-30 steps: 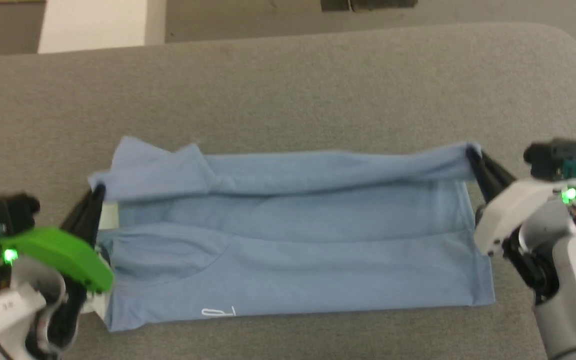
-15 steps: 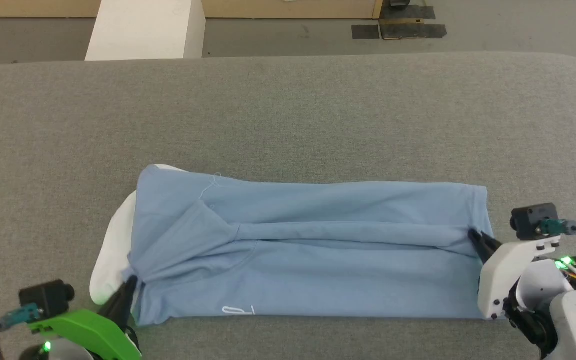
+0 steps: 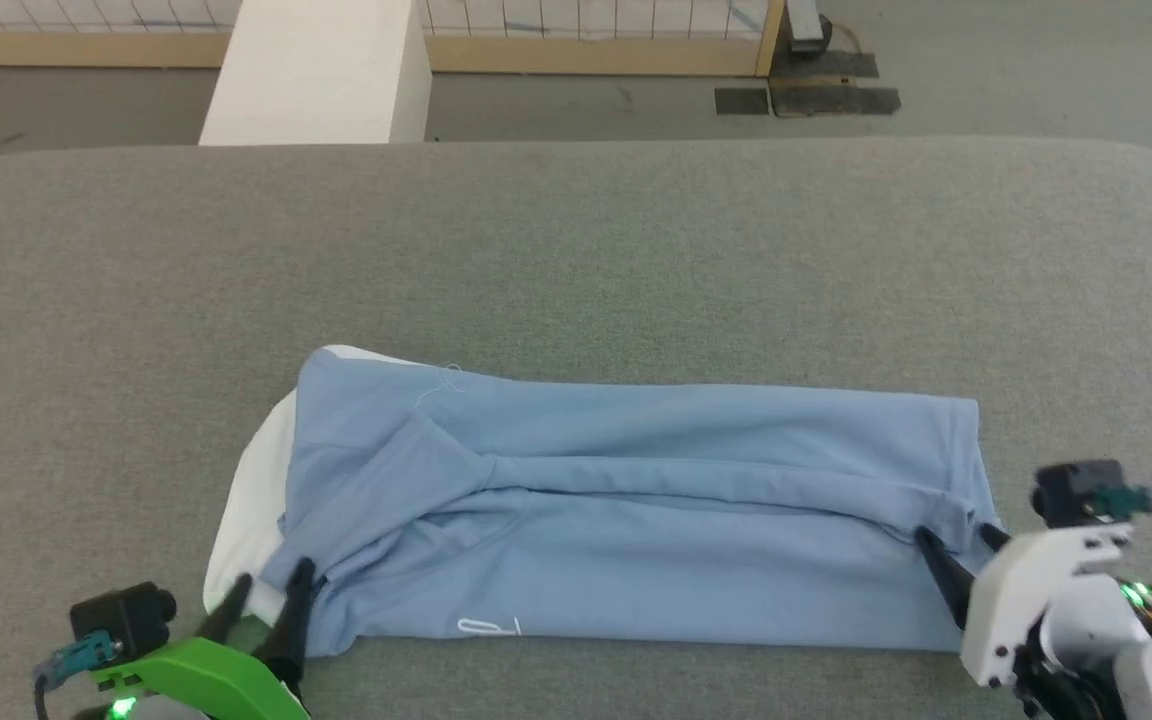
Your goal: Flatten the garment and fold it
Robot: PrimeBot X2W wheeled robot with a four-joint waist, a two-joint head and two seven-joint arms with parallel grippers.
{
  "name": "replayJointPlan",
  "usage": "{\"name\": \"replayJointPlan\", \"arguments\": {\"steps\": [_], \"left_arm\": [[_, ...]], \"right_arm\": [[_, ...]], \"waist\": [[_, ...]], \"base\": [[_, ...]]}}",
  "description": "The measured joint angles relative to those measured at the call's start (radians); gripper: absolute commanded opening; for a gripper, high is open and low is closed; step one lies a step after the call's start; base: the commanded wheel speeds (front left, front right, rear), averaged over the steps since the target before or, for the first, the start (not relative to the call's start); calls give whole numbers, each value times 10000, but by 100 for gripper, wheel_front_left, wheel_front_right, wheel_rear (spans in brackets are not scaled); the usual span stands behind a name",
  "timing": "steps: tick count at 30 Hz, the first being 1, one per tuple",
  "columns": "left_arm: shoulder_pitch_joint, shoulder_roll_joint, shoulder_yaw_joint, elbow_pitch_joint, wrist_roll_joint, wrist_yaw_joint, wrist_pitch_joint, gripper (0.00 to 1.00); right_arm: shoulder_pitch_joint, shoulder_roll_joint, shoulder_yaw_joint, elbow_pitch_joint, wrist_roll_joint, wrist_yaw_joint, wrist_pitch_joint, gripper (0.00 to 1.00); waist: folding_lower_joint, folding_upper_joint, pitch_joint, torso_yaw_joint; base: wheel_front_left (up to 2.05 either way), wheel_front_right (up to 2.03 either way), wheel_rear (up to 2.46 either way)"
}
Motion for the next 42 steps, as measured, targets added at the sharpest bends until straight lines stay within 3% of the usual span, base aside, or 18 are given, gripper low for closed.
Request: {"name": "replayJointPlan", "arguments": {"steps": [7, 16, 22, 32, 38, 39, 40, 42], "left_arm": [[-333, -121, 324, -337, 1302, 629, -1361, 100], [-1709, -541, 1160, -529, 3718, 922, -1570, 100], [-2056, -1170, 1542, -257, 4750, 838, -1570, 100], [-2153, -1847, 2084, 303, 5321, 403, -1570, 100], [-2150, -2142, 2293, 489, 5407, 138, -1572, 100], [-2147, -2178, 2326, 523, 5428, 117, -1570, 100], [-2147, -2197, 2349, 564, 5440, 54, -1572, 100], [-2146, -2213, 2372, 667, 5482, -58, -1572, 100]], "right_arm": [[1049, 790, -945, -1620, 42, 0, -244, 100], [1086, 1386, -2173, -2136, -127, 0, -1126, 100], [255, 1386, -2589, -656, 362, 0, -1074, 100], [-1265, 1404, -2525, 2117, -2, 0, 138, 100], [-1906, 1266, -2176, 3147, -33, -2, 957, 100], [-1971, 1210, -2090, 3191, 4, -2, 1145, 83], [-2003, 1189, -2042, 3202, 19, -2, 1254, 37], [-2016, 1174, -1987, 3166, 12, -2, 1358, 0]], "waist": [[0, 0, -251, 180], [0, 0, -387, 213], [0, 0, -384, 66], [1, 0, -407, -52], [0, 0, -425, 65], [0, 0, -426, 85], [0, 0, -425, 98], [0, 0, -415, 126]], "base": [[0, 0, 0], [0, 0, 0], [0, 0, 0], [0, 0, 0], [0, 0, 0], [0, 0, 0], [0, 0, 0], [0, 0, 0]]}}
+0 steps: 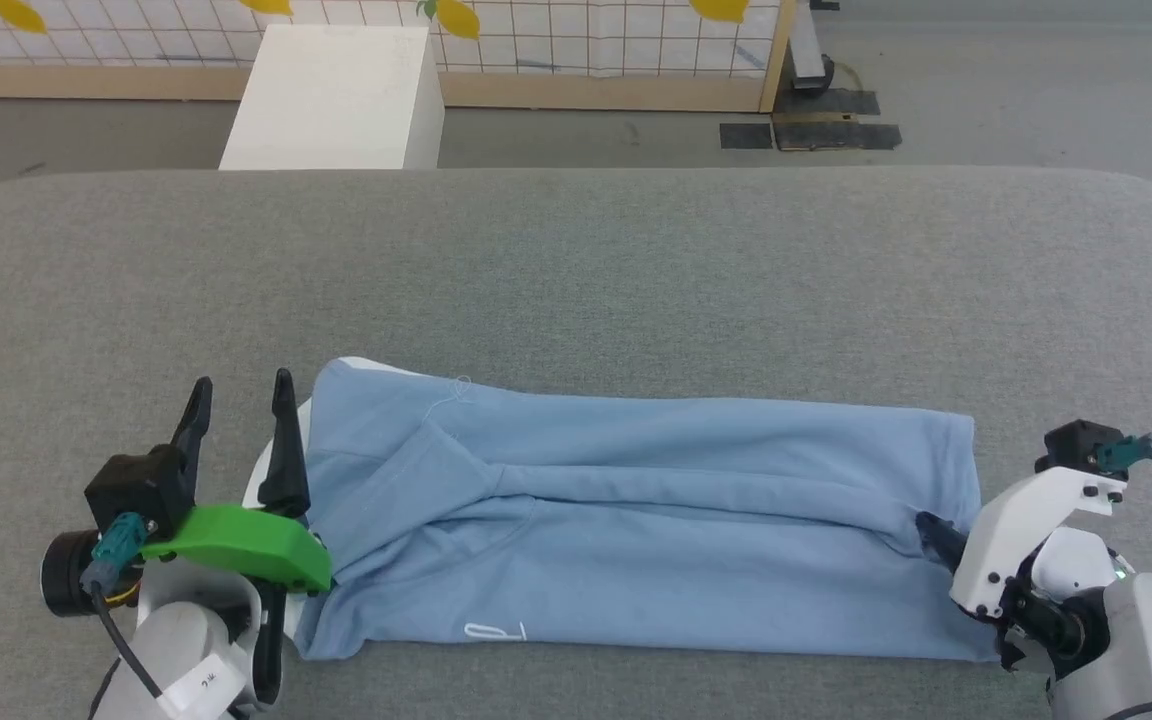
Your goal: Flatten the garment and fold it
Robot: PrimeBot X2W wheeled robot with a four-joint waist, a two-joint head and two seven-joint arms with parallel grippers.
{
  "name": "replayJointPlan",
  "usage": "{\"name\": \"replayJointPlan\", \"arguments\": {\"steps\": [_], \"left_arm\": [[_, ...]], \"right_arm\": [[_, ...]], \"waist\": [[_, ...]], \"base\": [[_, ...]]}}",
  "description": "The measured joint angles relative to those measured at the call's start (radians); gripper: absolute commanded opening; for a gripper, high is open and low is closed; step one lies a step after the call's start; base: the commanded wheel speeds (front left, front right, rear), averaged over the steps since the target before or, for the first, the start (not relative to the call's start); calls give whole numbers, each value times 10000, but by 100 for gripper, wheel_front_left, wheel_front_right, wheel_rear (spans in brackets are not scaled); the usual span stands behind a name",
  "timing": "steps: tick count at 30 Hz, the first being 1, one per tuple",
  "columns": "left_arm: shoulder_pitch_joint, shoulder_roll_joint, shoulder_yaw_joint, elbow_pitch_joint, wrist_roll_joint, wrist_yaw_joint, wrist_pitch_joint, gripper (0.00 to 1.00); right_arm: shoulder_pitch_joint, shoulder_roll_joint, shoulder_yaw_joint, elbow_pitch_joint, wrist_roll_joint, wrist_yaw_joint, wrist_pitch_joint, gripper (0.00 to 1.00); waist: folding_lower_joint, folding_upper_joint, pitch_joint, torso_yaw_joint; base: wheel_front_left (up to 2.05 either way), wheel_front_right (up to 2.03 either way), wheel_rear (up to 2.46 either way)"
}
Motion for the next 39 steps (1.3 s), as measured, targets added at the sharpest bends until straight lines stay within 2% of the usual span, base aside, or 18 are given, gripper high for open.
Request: {"name": "replayJointPlan", "arguments": {"steps": [6, 12, 18, 24, 30, 36, 39], "left_arm": [[0, -58, 219, 71, 150, -165, 2, 100], [1, -186, 372, 84, 257, -207, 2, 100], [8, -280, 552, 29, 359, -299, 0, 100], [12, -341, 629, 61, 393, -426, 2, 100], [12, -414, 686, 199, 470, -533, 0, 100], [48, -522, 700, 219, 537, -610, 0, 100], [50, -529, 706, 221, 564, -665, 2, 100]], "right_arm": [[192, 184, -71, -483, -309, 2, -159, 0], [605, 332, -1206, -1605, -1847, 6, -694, 0], [826, -88, -2566, -2418, -3281, 6, -1164, 0], [955, -445, -2989, -2771, -3712, 6, -1147, 0], [1428, -389, -1879, -4188, -3333, 4, -347, 0], [2313, -136, -75, -7488, -2337, 2, 1246, 0], [2436, -169, 1185, -8853, -2029, 2, 1852, 0]], "waist": [[0, 0, 16, 52], [1, 0, 10, 41], [0, 0, 66, 88], [1, 0, 149, 120], [1, 0, 142, 194], [0, 0, 54, 302], [0, 0, 34, 385]], "base": [[0, 0, 0], [0, 0, 0], [0, 0, 0], [0, 0, 0], [0, 0, 0], [0, 0, 0], [0, 0, 0]]}}
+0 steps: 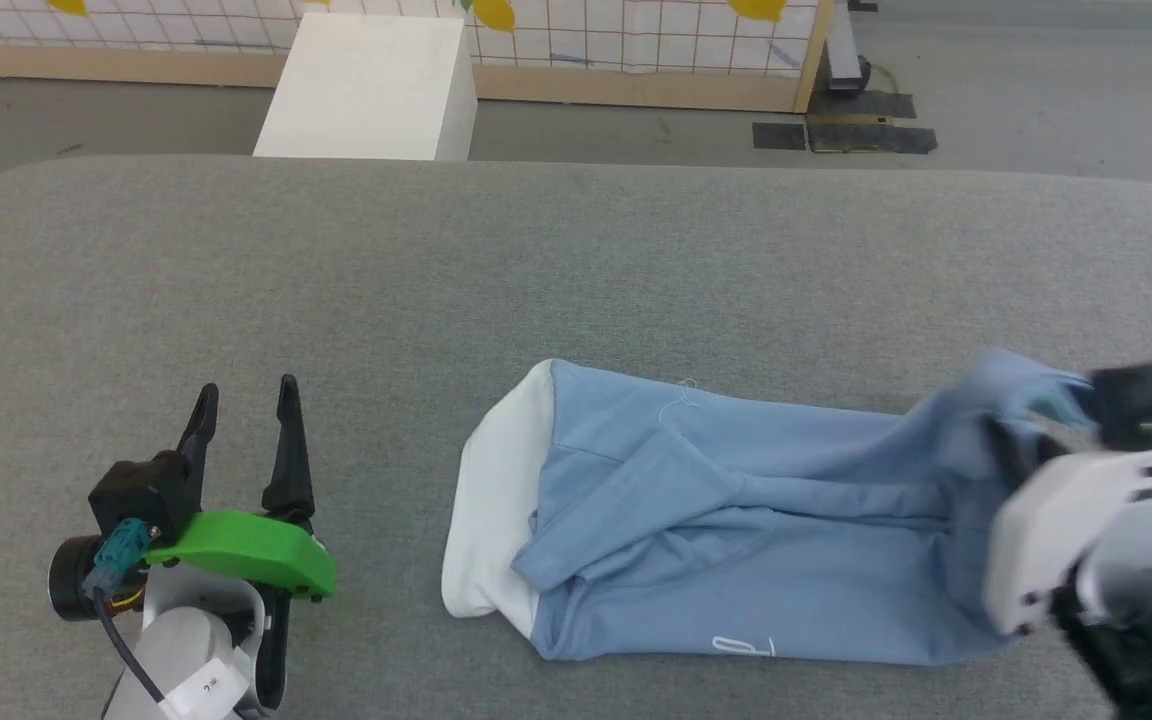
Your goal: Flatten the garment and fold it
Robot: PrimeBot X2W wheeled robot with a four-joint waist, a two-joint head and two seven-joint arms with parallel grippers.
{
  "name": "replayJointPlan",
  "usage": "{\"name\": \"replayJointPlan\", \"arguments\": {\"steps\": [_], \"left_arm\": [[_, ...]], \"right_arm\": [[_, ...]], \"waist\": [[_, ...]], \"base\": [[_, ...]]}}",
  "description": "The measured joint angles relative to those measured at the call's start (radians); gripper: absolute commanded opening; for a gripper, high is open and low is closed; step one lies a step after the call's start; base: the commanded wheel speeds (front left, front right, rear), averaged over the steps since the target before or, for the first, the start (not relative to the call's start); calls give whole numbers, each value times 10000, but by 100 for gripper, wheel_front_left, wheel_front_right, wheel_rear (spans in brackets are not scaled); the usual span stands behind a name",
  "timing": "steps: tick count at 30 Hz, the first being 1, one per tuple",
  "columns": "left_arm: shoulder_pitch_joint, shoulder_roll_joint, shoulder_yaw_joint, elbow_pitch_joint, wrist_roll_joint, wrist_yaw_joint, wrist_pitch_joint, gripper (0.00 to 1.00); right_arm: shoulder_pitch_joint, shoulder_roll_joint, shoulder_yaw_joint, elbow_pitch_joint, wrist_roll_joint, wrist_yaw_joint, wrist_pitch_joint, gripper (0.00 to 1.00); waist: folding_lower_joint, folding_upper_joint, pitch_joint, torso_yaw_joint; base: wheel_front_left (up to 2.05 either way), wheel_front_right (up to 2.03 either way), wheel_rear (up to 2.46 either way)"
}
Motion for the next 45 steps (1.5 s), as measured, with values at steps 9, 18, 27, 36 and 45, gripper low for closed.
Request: {"name": "replayJointPlan", "arguments": {"steps": [9, 18, 27, 36, 45], "left_arm": [[-121, -288, -104, 23, 249, -161, -2, 100], [-511, -633, -113, 46, 364, -370, -2, 100], [-576, -851, 125, 188, 491, -552, -2, 100], [-566, -934, 407, 316, 635, -640, -2, 100], [-381, -878, 617, 297, 899, -688, -2, 100]], "right_arm": [[-1928, -186, 4673, 631, 591, 0, 293, 0], [-3565, 276, 6134, 4171, 1005, 0, -848, 0], [-4287, 382, 6832, 6136, 2142, 0, -1388, 100], [-4534, 420, 6470, 4644, 3659, 0, -3948, 100], [-2530, 424, 2556, 2598, 3716, 0, -6932, 100]], "waist": [[0, 0, 350, 357], [0, 0, 958, 940], [1, 0, 1424, 1454], [1, 0, 1098, 1262], [0, 0, 493, 685]], "base": [[0, 0, 0], [0, 0, 0], [0, 0, 0], [0, 0, 0], [0, 0, 0]]}}
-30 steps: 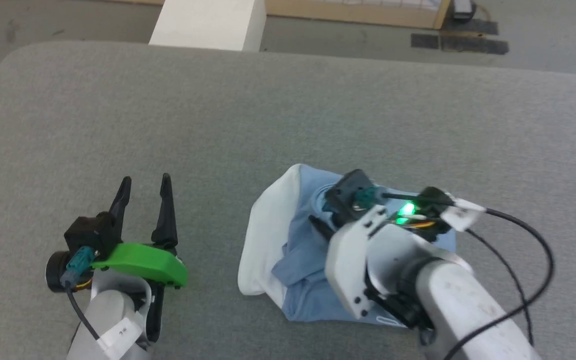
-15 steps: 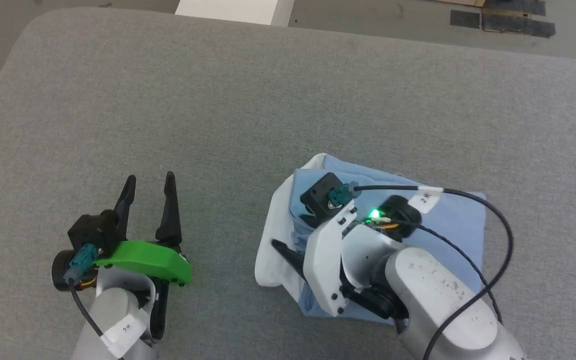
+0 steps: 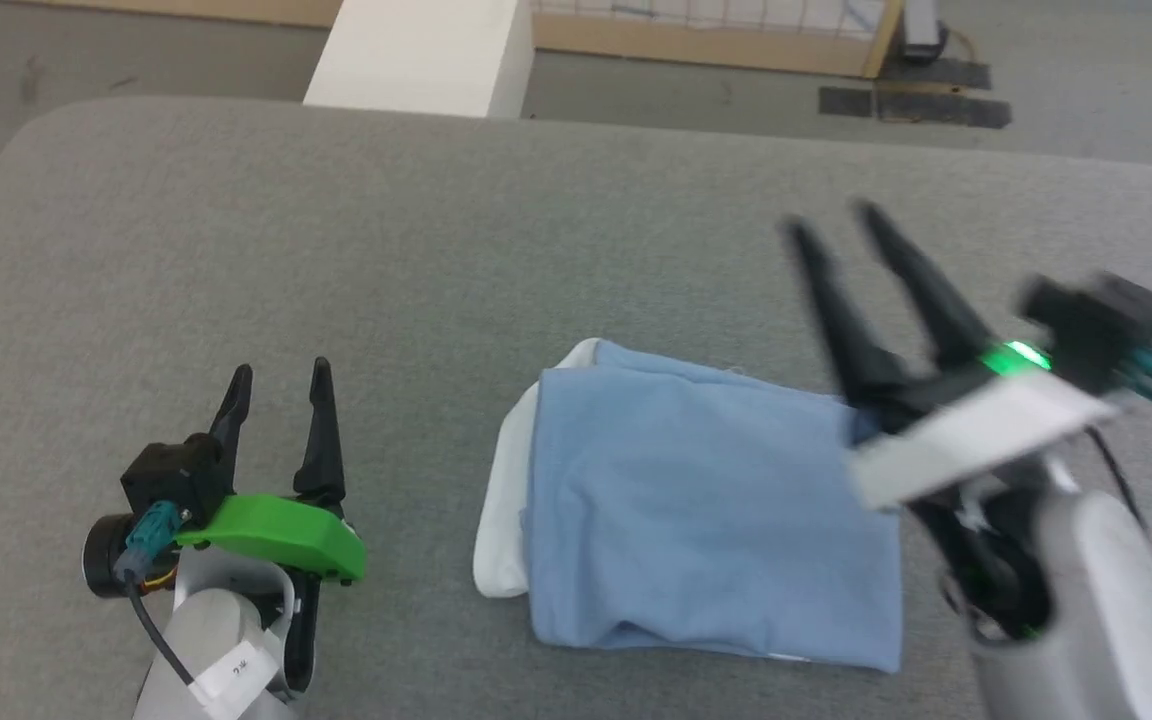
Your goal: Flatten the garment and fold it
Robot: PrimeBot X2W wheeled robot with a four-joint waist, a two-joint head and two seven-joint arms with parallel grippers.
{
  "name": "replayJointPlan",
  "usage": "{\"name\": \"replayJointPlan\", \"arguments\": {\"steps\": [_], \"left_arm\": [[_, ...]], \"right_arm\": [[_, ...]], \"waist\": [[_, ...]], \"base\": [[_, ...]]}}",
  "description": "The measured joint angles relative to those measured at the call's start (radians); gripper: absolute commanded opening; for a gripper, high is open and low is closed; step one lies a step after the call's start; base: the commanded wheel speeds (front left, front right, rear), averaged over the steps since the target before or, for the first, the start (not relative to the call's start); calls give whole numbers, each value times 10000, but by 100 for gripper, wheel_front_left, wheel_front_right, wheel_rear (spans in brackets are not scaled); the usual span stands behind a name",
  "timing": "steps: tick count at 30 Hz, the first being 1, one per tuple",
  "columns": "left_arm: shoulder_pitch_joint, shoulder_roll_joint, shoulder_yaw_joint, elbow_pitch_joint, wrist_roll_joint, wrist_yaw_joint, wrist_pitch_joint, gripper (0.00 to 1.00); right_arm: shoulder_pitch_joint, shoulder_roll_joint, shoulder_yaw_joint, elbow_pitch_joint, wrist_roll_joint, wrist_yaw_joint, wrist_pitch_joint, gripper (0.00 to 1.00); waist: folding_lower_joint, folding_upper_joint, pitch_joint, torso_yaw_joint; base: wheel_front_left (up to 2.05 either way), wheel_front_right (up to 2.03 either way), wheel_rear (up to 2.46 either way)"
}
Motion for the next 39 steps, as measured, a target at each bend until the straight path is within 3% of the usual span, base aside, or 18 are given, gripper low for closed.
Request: {"name": "replayJointPlan", "arguments": {"steps": [4, 8, 27, 28, 29, 32, 33, 36, 39], "left_arm": [[61, 12, 69, -50, 21, -27, 0, 100], [97, 38, 105, -105, 21, -29, -2, 100], [117, 17, 102, -144, 23, -52, -2, 100], [117, 13, 104, -142, 27, -52, -2, 100], [117, 6, 105, -140, 31, -52, -2, 100], [117, -10, 117, -130, 35, -52, -2, 100], [117, -13, 130, -127, 35, -52, -2, 100], [123, -15, 217, -134, 35, -46, -2, 100], [135, -13, 265, -157, 35, -46, -4, 100]], "right_arm": [[1413, -15, -1599, 134, 353, 0, -42, 100], [2337, -29, -2286, 763, 790, -2, 443, 100], [2263, -21, -1643, 3624, 1375, 0, 3076, 100], [2215, -21, -1616, 3687, 1388, 0, 3168, 97], [2172, -23, -1586, 3731, 1383, 0, 3271, 66], [2083, -31, -1570, 3822, 1377, 0, 3413, 8], [2083, -29, -1569, 3839, 1315, 0, 3413, 0], [2041, -17, -1557, 3810, 817, 0, 3530, 0], [1793, -2, -1484, 3476, -385, 0, 3990, 0]], "waist": [[0, 0, -209, -265], [0, 0, -331, -463], [0, 0, -56, -168], [0, 0, -51, -147], [0, 0, -50, -126], [0, 0, -68, -116], [0, 0, -77, -127], [0, 0, -109, -205], [0, 0, -120, -354]], "base": [[0, 0, 0], [0, 0, 0], [0, 0, 0], [0, 0, 0], [0, 0, 0], [0, 0, 0], [0, 0, 0], [0, 0, 0], [0, 0, 0]]}}
